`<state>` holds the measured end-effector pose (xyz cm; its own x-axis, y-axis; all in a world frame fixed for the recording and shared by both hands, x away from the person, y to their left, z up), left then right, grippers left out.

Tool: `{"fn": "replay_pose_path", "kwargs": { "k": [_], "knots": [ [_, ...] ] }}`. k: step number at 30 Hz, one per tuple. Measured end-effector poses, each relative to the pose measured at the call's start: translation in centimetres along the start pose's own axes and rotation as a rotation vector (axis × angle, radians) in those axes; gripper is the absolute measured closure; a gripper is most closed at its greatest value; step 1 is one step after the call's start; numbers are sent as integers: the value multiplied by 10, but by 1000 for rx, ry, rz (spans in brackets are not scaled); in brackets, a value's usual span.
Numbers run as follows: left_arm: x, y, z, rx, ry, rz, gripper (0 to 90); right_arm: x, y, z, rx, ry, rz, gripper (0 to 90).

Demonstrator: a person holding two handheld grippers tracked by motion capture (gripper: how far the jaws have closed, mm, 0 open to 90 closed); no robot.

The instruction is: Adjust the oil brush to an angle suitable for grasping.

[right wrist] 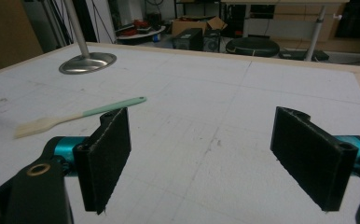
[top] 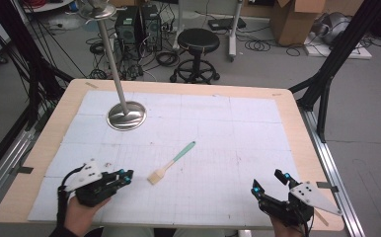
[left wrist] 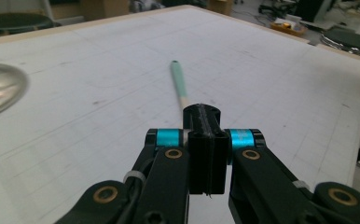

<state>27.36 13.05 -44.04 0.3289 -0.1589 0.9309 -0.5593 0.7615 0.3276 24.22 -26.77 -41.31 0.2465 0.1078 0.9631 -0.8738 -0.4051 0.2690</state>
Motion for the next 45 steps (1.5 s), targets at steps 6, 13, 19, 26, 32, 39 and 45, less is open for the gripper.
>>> {"fn": "replay_pose_path", "kwargs": {
  "k": [6, 13, 19, 26, 32, 39, 45],
  "knots": [
    [15, -47, 18, -53, 17, -46, 895, 0, 0, 0, 4, -6, -1, 185],
    [9, -96, 28, -62, -12, -176, 894, 0, -1, -2, 13, -2, -2, 185],
    [-6, -116, 16, -17, -9, -260, 894, 0, -1, -2, 16, -2, -2, 185],
    [-14, -120, 9, 0, -12, -298, 894, 0, 0, 0, 16, -11, 0, 185],
    [-19, -123, 6, 13, -21, -323, 894, 0, -1, -1, 17, -13, -1, 185],
    [-19, -120, -4, 54, -26, -324, 894, -1, 0, -1, 14, -14, -6, 185],
    [-19, -114, -13, 84, -24, -330, 895, -2, 2, -1, 9, -10, -6, 185]
  ]
}}
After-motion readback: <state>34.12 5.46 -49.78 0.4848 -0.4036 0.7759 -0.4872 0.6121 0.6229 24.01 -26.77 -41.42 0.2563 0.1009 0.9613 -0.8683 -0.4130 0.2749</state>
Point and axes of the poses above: each handheld gripper's, and its own axes: y roughly backward along the jaws, x roughly out of its top, z roughly to its right, the point moved 8 cm from there along -y, roughly forward along the jaws, and after that the axes turned 4 degrees about y, right-handed, at the moved point
